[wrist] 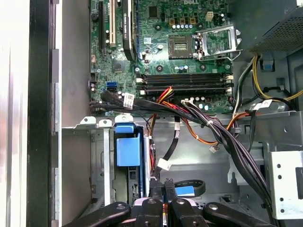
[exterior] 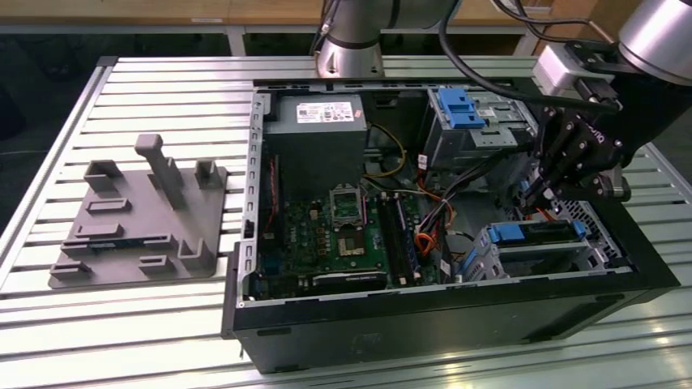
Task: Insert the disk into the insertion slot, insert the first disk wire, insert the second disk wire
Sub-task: 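Insert the second disk wire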
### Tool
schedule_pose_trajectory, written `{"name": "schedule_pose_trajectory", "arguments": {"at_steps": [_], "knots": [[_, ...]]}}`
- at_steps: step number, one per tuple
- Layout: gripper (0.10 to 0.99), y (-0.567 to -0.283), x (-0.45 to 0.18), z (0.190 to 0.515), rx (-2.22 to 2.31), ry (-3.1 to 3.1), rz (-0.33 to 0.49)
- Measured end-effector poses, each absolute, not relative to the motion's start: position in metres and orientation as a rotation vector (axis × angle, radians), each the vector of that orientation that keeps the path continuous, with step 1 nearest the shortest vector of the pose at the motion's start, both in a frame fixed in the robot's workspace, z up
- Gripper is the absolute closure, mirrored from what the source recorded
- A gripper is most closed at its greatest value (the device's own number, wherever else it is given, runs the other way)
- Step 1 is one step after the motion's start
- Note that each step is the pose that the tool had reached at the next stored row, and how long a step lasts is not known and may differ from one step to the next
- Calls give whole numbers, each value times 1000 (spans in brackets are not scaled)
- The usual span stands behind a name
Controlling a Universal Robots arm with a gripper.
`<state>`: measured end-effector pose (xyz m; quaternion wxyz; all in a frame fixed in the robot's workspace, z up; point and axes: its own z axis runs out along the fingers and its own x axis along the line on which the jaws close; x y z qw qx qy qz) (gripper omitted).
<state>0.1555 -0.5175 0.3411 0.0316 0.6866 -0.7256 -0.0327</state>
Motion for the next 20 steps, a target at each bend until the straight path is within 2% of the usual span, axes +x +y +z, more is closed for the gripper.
{"name": "schedule_pose_trajectory", "arguments": {"at_steps": [9, 20], "knots": [[941, -519, 156, 347, 2115, -2235, -101], [941, -534, 162, 350, 2103, -2237, -110]]}}
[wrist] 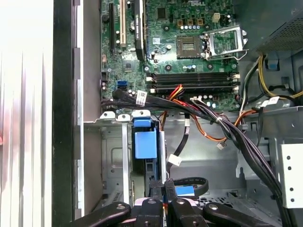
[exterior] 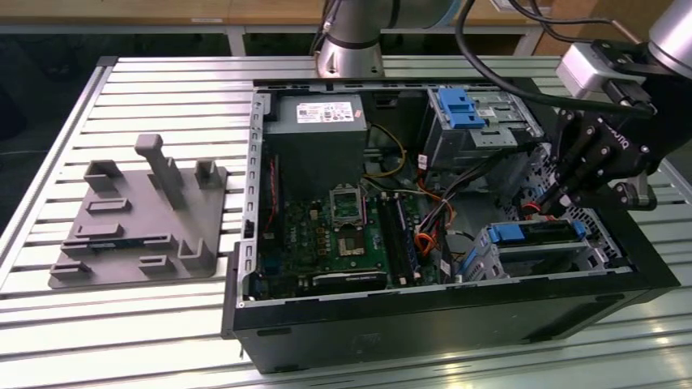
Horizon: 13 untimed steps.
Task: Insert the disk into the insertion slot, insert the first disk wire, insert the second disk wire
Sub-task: 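Insert the second disk wire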
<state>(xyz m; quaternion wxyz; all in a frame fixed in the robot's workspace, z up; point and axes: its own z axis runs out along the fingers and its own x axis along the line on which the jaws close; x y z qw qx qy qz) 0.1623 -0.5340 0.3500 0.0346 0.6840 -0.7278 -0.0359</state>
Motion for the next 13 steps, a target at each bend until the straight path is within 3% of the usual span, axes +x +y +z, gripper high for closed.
{"name": "schedule_pose_trajectory", "arguments": {"at_steps": [13], "knots": [[941, -535, 160, 350, 2089, -2250, -111]]}}
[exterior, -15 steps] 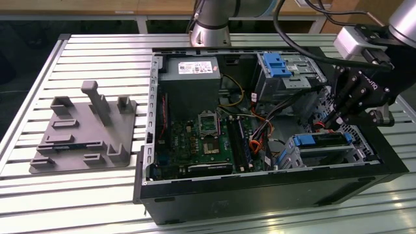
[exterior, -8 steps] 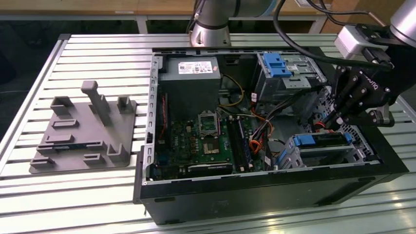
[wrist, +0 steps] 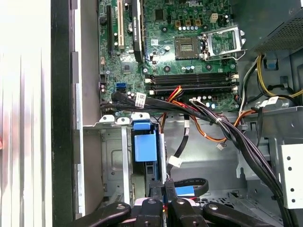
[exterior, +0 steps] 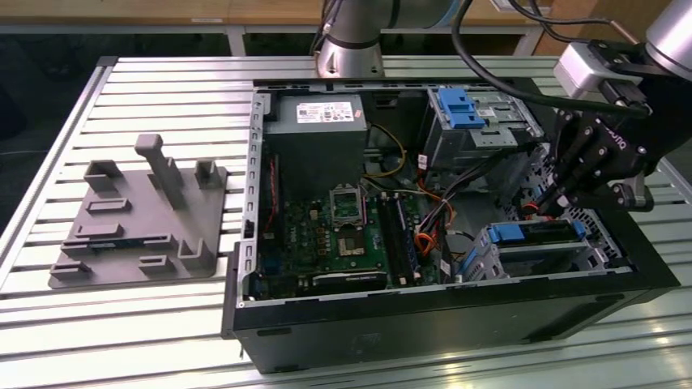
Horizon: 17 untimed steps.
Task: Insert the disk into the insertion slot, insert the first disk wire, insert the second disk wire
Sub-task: 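Insert the second disk wire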
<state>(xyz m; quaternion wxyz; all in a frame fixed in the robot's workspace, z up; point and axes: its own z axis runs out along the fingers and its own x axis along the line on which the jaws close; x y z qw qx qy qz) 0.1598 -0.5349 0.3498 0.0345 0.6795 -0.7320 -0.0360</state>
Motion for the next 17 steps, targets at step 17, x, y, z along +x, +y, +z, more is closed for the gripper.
{"name": "schedule_pose_trajectory", "arguments": {"at_steps": [17], "knots": [[941, -539, 160, 347, 2094, -2246, -111]]}}
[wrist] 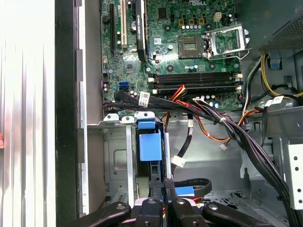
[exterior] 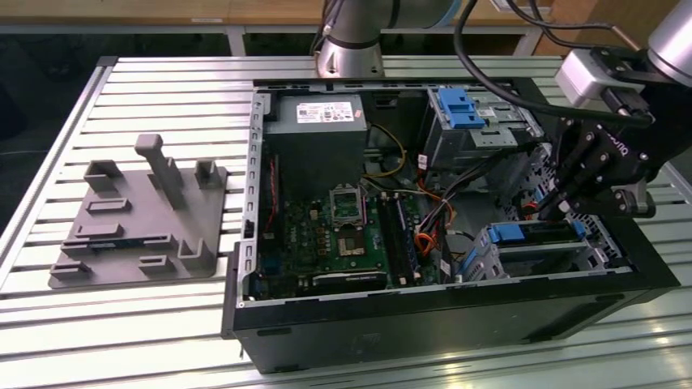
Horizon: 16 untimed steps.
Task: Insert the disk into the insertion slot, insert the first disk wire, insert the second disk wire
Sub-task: 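Insert the second disk wire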
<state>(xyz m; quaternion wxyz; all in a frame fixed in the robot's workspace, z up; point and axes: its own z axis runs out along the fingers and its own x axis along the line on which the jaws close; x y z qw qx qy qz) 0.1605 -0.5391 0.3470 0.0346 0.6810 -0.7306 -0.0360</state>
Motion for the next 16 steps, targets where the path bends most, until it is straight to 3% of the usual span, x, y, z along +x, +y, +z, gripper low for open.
{"name": "schedule_pose_trajectory", "arguments": {"at_steps": [16], "knots": [[941, -541, 160, 343, 2094, -2246, -111]]}}
